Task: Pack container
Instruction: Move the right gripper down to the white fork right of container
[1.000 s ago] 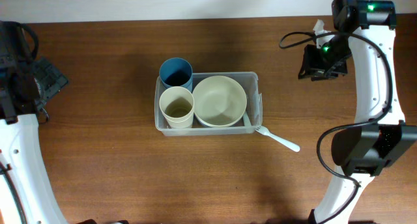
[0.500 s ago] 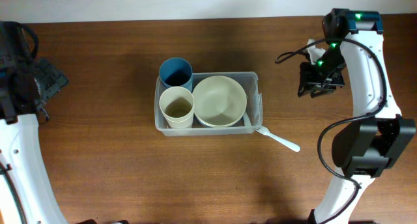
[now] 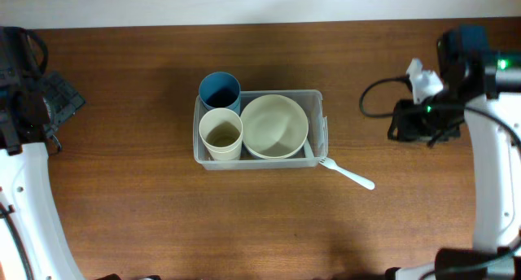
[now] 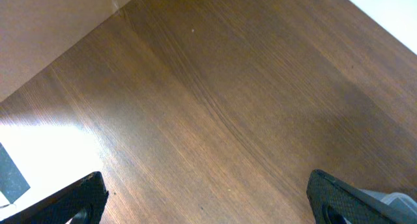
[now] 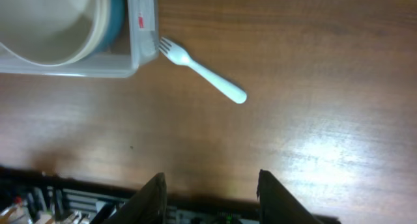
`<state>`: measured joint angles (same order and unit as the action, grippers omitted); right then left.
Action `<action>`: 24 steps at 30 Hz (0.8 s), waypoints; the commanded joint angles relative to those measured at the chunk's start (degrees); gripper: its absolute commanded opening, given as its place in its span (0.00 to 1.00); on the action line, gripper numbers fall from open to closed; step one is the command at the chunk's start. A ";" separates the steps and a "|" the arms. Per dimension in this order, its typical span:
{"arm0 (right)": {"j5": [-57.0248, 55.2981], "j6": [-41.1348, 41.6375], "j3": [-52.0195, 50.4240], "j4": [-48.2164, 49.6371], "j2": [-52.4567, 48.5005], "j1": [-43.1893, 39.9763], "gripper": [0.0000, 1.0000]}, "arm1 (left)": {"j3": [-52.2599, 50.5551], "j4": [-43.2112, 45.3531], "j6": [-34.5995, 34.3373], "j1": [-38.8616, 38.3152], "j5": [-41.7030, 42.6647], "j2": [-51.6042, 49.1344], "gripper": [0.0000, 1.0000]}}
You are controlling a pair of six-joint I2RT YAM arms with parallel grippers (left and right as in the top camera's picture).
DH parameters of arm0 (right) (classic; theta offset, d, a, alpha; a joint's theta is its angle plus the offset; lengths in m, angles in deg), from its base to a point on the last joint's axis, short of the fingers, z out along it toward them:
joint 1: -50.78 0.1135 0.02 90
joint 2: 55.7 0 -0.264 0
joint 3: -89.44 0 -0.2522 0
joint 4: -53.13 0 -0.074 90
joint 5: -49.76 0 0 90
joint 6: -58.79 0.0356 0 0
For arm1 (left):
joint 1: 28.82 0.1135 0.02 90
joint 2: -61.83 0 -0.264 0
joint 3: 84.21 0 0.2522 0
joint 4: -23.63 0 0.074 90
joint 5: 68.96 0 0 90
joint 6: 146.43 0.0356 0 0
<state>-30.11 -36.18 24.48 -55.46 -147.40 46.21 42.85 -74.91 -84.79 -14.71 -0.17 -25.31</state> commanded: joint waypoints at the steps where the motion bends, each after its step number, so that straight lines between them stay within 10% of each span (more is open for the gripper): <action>1: -0.48 -0.59 -8.52 3.02 0.26 0.37 0.40 | -0.13 -0.09 -0.74 0.26 0.07 -0.20 1.00; 24: -1.55 3.54 -44.48 39.89 0.26 12.48 0.42 | -0.13 -0.09 -0.74 0.26 0.07 -0.20 1.00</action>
<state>-28.86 -33.77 -18.40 -16.97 -146.89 58.51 42.85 -74.93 -84.81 -14.68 -0.17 -25.31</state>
